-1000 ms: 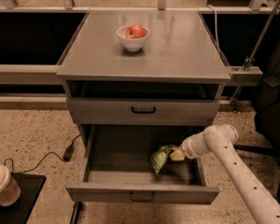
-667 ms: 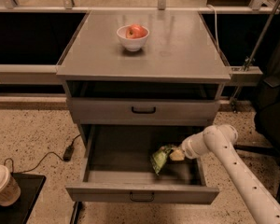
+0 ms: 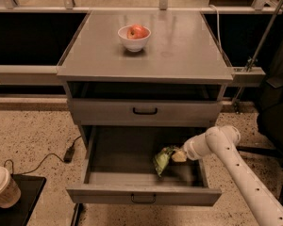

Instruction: Place green jalapeno chip bag into middle drawer

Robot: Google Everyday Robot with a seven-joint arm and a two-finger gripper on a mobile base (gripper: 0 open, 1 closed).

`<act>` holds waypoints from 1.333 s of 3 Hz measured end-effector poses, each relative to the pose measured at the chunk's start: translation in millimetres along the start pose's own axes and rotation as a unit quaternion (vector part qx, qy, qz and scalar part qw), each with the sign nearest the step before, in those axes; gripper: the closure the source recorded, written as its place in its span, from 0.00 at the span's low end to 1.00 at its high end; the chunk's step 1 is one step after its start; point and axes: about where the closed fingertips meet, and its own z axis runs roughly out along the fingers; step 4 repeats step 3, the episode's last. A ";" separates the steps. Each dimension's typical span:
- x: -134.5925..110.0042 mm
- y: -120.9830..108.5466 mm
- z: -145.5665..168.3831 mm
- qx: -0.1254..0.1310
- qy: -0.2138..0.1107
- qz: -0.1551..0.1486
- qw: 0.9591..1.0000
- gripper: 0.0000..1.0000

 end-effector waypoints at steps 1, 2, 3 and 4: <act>0.0 0.0 0.1 0.000 0.000 0.000 1.000 0.11; 0.0 0.0 0.1 0.000 0.000 0.000 1.000 0.00; 0.0 0.0 0.1 0.000 0.000 0.000 1.000 0.00; 0.0 0.0 0.1 0.000 0.000 0.000 1.000 0.00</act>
Offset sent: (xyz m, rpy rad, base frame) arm 0.0000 0.0000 0.0000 0.0000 0.0000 0.0000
